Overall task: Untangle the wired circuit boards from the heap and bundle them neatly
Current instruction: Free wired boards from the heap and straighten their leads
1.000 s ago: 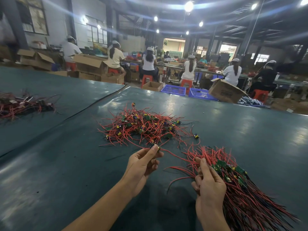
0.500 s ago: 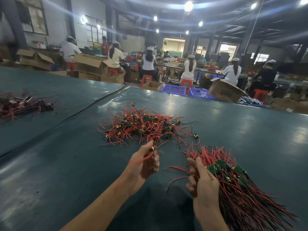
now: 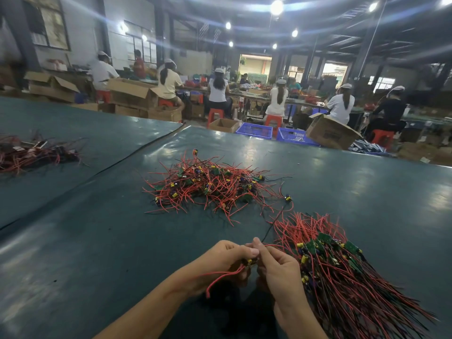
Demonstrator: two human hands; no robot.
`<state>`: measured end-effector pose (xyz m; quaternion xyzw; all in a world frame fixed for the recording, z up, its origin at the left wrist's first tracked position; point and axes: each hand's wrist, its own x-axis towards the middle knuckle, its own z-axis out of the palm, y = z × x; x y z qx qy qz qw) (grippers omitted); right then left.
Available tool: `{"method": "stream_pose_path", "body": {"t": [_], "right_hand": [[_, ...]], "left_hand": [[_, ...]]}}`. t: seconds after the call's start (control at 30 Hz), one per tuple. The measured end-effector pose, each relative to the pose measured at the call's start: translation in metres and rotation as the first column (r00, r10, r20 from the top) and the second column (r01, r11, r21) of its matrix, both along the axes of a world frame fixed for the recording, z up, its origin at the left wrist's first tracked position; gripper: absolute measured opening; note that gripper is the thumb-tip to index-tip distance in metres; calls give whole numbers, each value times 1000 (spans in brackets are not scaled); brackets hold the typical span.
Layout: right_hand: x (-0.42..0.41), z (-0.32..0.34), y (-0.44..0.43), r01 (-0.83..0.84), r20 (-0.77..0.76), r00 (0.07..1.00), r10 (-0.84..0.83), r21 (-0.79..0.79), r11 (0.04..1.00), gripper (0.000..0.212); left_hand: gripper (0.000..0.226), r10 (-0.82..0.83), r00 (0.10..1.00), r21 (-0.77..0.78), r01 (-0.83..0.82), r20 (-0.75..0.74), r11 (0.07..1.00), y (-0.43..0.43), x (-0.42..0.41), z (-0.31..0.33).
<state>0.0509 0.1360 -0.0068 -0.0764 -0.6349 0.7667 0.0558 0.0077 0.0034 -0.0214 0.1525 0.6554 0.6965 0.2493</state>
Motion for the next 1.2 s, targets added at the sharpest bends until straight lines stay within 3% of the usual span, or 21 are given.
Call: {"method": "stream_pose_path", "body": {"t": [0.27, 0.43, 0.53, 0.63, 0.73, 0.83, 1.03, 1.2], "right_hand": [[-9, 6, 13, 167, 5, 986, -168, -125, 978, 23], [-15, 14, 36, 293, 8, 951, -308, -331, 897, 20], [-14, 14, 37, 325, 2, 937, -349, -373, 869, 21], [-9, 12, 29, 301, 40, 953, -301, -258, 918, 26], [0, 10, 6, 108, 65, 993, -100, -142, 984, 33], [6, 10, -14, 7, 66, 998, 4, -168, 986, 24], [8, 14, -6, -4, 92, 995, 25, -220, 975, 25], [-2, 15, 14, 170, 141, 980, -137, -256, 952, 25]], "left_hand": [[35, -29, 999, 49, 31, -32, 998, 10, -3, 2], [30, -146, 987, 74, 150, -63, 986, 7, -1, 10], [33, -141, 989, 74, 144, -40, 987, 9, -1, 7], [38, -59, 998, 54, 59, -15, 997, 11, -7, 1], [45, -7, 1000, 83, 6, 8, 996, 10, -11, -8], [54, 57, 995, 145, -68, 76, 987, 10, -13, -13], [38, 16, 1000, 110, -19, 26, 994, 10, 0, -2], [35, -43, 998, 100, 49, -56, 994, 13, 10, 10]]}}
